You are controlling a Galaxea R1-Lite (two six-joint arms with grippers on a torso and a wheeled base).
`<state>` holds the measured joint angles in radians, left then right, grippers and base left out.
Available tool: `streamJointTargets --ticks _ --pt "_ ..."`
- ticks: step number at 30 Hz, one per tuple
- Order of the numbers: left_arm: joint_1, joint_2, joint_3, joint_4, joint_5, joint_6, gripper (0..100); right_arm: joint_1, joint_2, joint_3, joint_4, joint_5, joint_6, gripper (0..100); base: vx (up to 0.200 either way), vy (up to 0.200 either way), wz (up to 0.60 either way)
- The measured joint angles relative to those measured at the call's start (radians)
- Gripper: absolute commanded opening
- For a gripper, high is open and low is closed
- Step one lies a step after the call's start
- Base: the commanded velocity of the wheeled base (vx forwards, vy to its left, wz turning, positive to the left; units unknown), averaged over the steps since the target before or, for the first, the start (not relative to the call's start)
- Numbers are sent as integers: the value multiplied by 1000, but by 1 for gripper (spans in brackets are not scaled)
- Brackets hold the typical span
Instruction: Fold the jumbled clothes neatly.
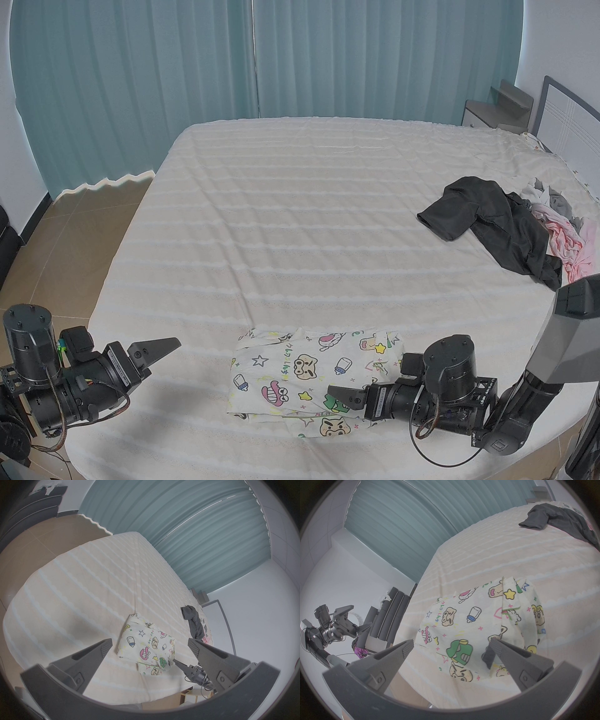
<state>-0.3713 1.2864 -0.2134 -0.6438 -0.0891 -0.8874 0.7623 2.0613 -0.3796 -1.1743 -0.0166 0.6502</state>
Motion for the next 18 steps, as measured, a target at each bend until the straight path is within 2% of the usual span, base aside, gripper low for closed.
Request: streamJointTargets --ticks 18 --pt "-1 1 0 0 0 0 100 -23 110 -7 -33 -12 -7 100 0 0 0"
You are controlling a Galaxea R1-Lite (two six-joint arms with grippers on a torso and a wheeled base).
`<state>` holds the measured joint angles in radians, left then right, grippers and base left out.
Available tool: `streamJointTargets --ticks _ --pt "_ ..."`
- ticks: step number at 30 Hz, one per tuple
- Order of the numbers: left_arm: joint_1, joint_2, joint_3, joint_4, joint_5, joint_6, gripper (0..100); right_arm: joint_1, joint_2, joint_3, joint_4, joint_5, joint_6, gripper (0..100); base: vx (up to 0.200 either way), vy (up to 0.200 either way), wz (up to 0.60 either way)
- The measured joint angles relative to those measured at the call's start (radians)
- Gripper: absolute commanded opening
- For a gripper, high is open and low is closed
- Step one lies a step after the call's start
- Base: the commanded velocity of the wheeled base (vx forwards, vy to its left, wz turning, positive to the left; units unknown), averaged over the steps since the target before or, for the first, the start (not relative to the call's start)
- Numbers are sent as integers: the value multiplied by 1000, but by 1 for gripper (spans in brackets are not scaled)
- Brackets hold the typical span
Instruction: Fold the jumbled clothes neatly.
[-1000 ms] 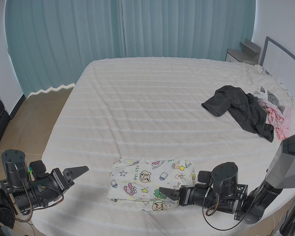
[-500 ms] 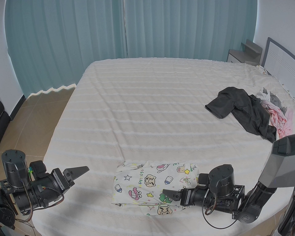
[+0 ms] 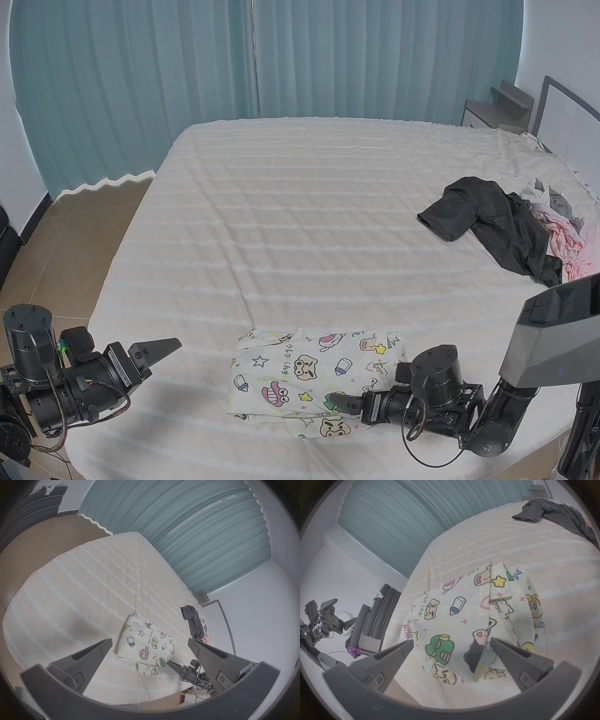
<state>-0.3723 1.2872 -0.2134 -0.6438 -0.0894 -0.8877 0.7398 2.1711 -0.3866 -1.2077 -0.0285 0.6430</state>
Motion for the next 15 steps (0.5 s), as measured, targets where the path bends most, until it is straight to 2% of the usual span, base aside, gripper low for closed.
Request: streamJointTargets --ticks 8,9,15 --pt "0 1 0 0 -1 0 100 0 73 -45 -32 -3 -1 100 0 0 0" --pt "0 1 0 0 -1 0 100 0 77 -50 -31 -3 -1 0 0 0 0" --pt "0 1 0 0 -1 0 100 -2 85 -51 -33 -3 0 0 0 0 0"
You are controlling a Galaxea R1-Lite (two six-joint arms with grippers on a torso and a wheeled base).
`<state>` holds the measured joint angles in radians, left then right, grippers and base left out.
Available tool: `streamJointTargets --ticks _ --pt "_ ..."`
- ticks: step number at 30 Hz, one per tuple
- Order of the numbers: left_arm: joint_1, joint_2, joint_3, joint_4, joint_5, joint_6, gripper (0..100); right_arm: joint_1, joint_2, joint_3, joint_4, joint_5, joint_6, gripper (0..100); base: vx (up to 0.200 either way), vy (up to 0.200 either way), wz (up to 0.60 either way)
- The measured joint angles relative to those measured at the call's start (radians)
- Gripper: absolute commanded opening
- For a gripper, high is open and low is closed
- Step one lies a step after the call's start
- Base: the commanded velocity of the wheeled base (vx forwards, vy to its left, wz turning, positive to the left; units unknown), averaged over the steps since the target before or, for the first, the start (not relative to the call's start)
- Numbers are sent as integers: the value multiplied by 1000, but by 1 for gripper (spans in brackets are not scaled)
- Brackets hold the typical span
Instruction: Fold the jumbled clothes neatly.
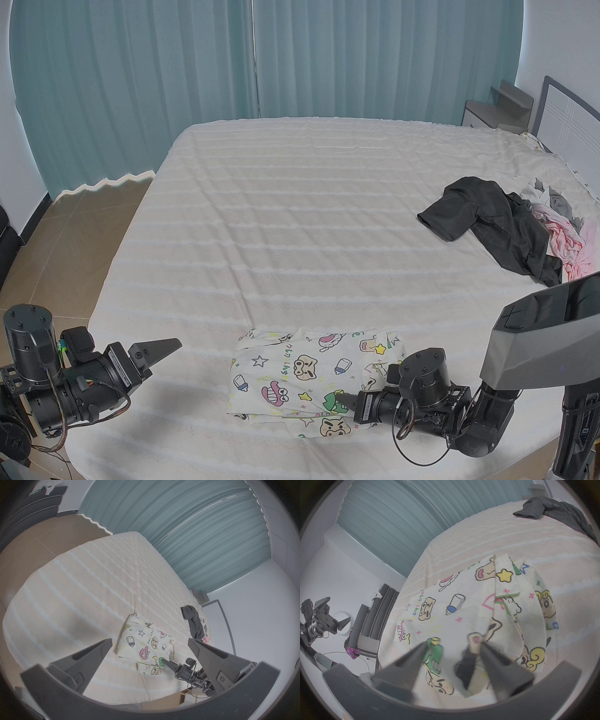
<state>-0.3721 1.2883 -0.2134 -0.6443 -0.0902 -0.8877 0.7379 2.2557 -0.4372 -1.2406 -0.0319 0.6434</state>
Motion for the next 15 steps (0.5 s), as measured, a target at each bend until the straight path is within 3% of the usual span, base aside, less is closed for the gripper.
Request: streamJointTargets --ticks 15 --pt "0 0 0 0 1 -1 100 -67 -91 137 -67 34 6 0 0 0 0"
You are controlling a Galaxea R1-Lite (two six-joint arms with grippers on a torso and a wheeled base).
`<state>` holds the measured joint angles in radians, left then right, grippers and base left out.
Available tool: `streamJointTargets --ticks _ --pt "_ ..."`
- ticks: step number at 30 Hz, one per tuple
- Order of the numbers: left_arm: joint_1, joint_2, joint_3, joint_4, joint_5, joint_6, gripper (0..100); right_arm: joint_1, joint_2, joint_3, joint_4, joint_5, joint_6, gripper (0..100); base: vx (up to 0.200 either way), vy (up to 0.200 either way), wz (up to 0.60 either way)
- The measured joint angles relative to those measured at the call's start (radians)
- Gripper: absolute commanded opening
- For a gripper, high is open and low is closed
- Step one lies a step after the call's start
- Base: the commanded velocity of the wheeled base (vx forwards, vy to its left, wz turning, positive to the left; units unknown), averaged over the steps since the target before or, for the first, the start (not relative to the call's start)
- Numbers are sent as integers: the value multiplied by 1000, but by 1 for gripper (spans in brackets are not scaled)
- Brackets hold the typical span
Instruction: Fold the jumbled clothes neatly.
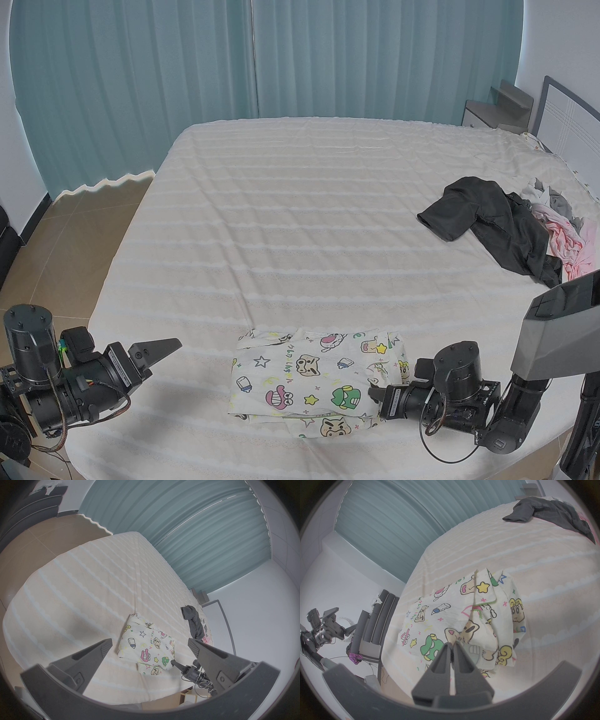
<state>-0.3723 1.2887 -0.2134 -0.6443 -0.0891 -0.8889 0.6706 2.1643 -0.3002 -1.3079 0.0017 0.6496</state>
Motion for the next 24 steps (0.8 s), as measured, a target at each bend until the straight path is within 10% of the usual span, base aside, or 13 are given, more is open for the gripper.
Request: streamJointTargets --ticks 14,15,24 --pt "0 0 -1 0 0 0 100 -26 -3 39 -43 57 -1 0 0 0 0" --pt "0 0 -1 0 0 0 100 -25 3 32 -42 58 -1 100 0 0 0" --pt "0 0 -2 0 0 0 100 -21 54 -29 -42 82 -4 100 0 0 0"
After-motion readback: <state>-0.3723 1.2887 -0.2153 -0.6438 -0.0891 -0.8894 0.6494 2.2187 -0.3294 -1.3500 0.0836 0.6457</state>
